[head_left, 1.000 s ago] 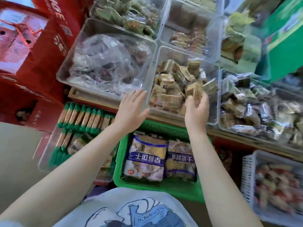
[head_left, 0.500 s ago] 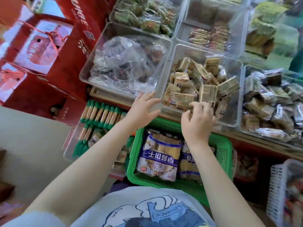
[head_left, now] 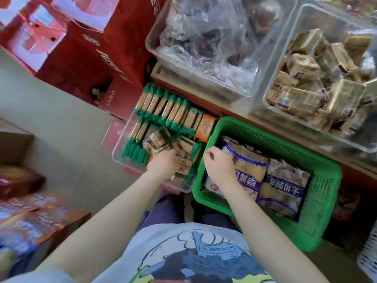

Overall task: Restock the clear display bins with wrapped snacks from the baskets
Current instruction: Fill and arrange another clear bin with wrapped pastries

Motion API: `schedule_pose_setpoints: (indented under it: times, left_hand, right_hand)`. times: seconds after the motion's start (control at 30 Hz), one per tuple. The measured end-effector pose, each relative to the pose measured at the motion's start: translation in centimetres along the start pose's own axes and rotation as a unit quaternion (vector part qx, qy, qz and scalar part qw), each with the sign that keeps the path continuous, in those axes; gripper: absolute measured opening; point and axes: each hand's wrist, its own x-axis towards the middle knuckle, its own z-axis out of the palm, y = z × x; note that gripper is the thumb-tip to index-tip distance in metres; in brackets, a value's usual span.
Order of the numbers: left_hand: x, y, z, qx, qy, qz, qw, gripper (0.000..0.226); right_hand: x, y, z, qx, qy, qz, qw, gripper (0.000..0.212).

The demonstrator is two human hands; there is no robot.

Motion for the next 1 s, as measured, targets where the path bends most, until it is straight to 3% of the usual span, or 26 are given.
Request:
schedule_pose_setpoints:
  times: [0.07,0.13,0.3,0.4,0.5,0.57,0.63,0.77,0.87,1.0]
  left_hand:
    - [0.8,-0.5,1.5,0.130,-0.015,0.023,0.991,0.061]
    - [1.1,-0.7,2.6,0.201,0.006,0.035,0.979,0.060]
    - [1.4,-1.0,3.0,0.209,0.065,0.082,0.972,0.054]
    - [1.5,-1.3,2.0,0.107,0.031,0.098,0.989,0.043]
    - [1.1,-1.0,-0.3,-0.085,0.058,0.058,0.993,0.035]
    - [0.5,-0.2,-1.7,-0.282,0.053,0.021,0.958,0.040]
    - [-0.1,1.0,-2.8,-0.439,0.013,0.009,0.898,0.042]
    - [-1.6,5.7,-4.0,-0.491,-0.048,0.081,0.866,0.039]
    - [-3.0,10.4,-4.4,-0.505,-0.060,0.134,0.850,0.027]
    - [-3.8,15.9,-4.5,-0.365,0.108,0.232,0.895,0.027]
  right_hand:
    - [0.3,-0.1,1.2,0.004,-0.016,0.012,1.000,0.022]
    - [0.5,-0.1,2.0,0.003,-0.025,0.021,0.999,0.023]
    - [0.3,0.6,2.4,0.024,-0.017,0.047,0.998,0.024]
    - [0.2,1.2,1.9,0.034,-0.010,0.055,0.998,0.023]
    - [-0.1,1.1,0.9,0.099,0.005,0.052,0.994,0.022]
    - [-0.2,1.2,0.3,0.150,0.027,0.060,0.986,0.024]
    - [-0.5,1.0,-0.6,0.210,0.038,0.065,0.975,0.023]
    - [-0.9,0.1,-3.2,0.326,0.005,0.035,0.945,0.017]
    - [-1.6,-0.1,-6.6,0.332,0.077,-0.009,0.940,0.014]
    - [-3.3,2.1,-13.1,0.279,0.242,-0.059,0.927,0.020]
